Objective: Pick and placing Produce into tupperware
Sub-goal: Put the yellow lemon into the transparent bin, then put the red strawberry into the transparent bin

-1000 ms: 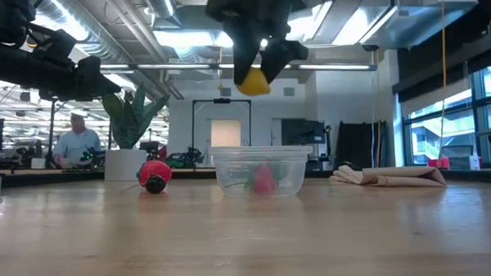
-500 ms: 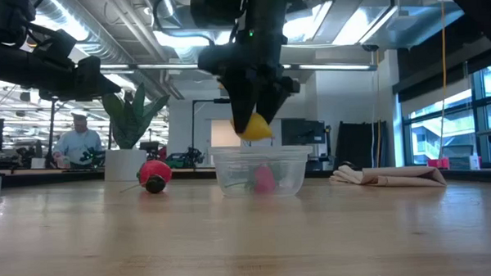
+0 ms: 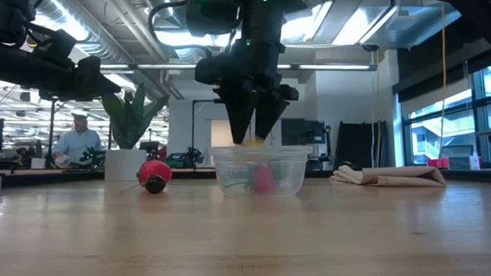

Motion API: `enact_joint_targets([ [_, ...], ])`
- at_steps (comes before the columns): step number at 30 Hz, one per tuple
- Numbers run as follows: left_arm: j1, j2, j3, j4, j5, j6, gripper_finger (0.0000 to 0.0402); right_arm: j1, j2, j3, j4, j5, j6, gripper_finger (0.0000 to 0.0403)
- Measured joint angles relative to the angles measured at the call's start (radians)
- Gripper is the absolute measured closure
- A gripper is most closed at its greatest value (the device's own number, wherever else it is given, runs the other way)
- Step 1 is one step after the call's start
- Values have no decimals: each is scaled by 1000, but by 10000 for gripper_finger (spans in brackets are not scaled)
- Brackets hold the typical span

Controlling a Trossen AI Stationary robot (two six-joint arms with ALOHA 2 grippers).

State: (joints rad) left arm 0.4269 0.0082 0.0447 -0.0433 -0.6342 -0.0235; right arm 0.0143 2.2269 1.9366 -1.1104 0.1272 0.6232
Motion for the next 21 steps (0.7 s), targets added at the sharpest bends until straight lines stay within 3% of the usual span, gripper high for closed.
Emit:
enact_joint_targets([
  [13,0,0,0,1,0,0,117,0,-12,40,-61,12,-39,110],
  [21,0,0,0,1,0,0,117,44,-133,220,-187,299,-119,109],
])
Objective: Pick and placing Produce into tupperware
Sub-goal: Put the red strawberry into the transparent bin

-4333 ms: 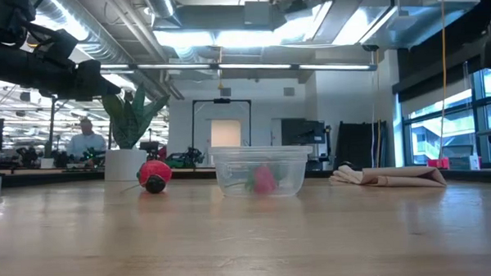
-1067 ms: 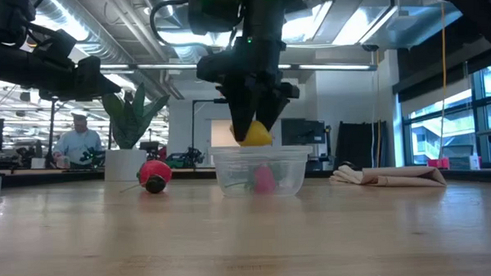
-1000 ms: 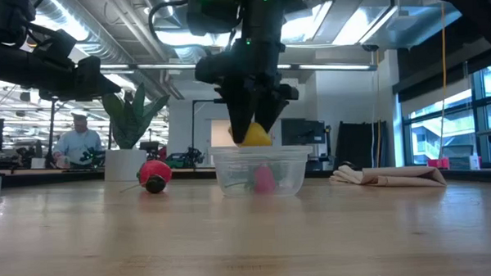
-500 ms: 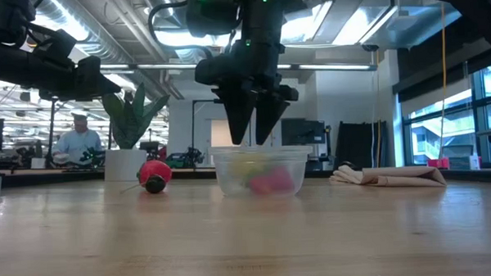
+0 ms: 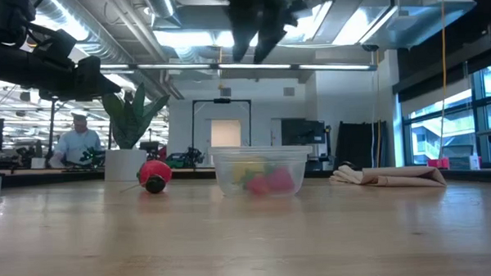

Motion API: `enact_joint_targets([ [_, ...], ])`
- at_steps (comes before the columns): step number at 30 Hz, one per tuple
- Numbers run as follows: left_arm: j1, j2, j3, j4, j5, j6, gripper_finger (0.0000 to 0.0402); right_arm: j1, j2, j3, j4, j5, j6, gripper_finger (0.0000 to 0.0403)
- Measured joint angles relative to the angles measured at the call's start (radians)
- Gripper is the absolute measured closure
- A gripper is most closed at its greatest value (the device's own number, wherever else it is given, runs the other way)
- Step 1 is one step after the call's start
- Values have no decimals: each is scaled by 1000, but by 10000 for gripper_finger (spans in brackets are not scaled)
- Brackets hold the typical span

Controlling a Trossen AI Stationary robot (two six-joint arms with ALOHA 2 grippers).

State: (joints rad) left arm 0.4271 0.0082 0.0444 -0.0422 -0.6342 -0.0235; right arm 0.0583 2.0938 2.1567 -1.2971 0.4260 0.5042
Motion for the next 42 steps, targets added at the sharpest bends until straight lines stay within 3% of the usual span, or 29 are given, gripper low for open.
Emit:
enact_joint_targets([
  [8,0,0,0,0,0,0,117,5,-162,-94,-192,101,55,109],
  [15,0,0,0,0,0,0,117,52,-413,-401,-235,237,298,109],
  [24,0,0,0,0,0,0,117,110,-796,-901,-32,238,488,109],
  [30,-1,0,0,0,12,-21,117,159,-967,-1159,292,394,408,109],
  [32,-2,0,0,2,133,-43,117,167,-1004,-1218,405,410,324,109],
  [35,-3,0,0,2,452,-4,117,167,-1043,-1276,550,382,209,109],
  [37,-3,1,0,2,601,-11,117,167,-1060,-1295,612,372,158,109],
  [39,-3,5,0,2,670,-46,117,167,-1072,-1307,641,370,116,109],
  [42,-8,5,1,8,682,-149,117,167,-1091,-1310,651,369,90,109],
])
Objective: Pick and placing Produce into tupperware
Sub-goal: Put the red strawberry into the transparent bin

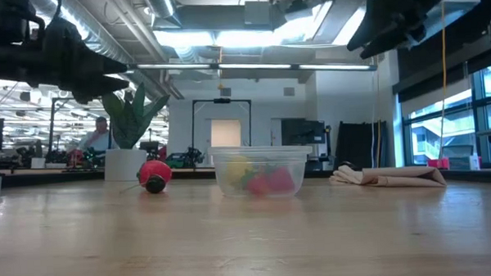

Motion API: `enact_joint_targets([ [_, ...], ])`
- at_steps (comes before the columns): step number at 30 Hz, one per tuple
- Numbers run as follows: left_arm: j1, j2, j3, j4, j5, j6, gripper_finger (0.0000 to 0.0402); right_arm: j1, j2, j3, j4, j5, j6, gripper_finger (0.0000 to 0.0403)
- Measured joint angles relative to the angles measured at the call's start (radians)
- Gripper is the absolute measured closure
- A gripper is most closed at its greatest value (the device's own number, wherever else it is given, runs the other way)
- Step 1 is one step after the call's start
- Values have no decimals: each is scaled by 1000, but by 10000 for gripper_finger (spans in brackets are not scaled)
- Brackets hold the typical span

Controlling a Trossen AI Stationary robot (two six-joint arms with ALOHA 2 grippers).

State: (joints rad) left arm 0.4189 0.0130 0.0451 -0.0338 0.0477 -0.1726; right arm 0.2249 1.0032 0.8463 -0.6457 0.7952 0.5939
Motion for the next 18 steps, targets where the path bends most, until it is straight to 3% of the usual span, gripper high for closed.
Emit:
enact_joint_targets([
  [7,-59,140,62,-22,90,-60,117,-12,-14,0,-1,0,-43,109],
  [14,-122,482,329,-177,-53,72,117,-61,-14,0,-1,0,-61,109],
  [18,-123,680,504,-318,-72,77,117,-75,-14,0,-2,0,-61,109],
])
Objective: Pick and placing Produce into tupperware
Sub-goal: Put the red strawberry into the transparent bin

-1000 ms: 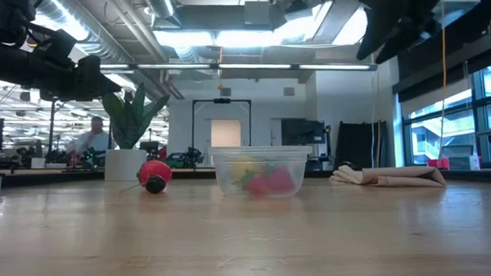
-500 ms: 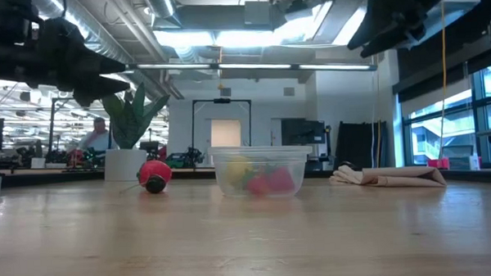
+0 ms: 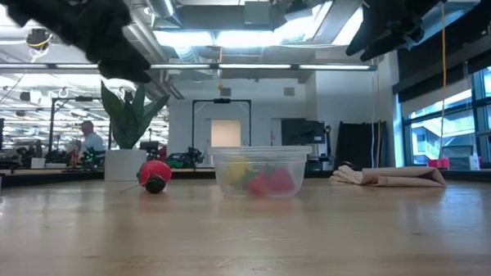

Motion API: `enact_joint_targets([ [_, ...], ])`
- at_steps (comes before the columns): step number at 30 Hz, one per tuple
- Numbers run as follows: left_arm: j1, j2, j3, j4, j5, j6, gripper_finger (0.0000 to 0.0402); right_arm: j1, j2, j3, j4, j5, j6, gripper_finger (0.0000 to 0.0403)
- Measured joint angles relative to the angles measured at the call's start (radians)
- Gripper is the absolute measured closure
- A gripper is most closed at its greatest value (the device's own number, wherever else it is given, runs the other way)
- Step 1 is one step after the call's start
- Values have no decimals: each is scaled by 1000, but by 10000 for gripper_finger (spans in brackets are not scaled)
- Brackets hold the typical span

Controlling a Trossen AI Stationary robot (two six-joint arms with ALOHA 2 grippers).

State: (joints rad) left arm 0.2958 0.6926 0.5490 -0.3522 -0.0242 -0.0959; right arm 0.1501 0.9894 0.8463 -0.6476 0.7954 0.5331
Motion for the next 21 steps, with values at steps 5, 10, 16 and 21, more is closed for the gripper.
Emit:
enact_joint_targets([
  [5,-14,205,159,-132,1,32,117,0,0,0,0,-1,-17,109],
  [10,-48,353,257,-267,-57,179,117,0,0,0,-1,-1,-19,109],
  [16,-88,467,275,-257,-117,211,117,0,0,0,-1,-1,-19,109],
  [21,-123,567,275,-256,-117,187,117,0,0,0,-1,-1,-23,109],
])
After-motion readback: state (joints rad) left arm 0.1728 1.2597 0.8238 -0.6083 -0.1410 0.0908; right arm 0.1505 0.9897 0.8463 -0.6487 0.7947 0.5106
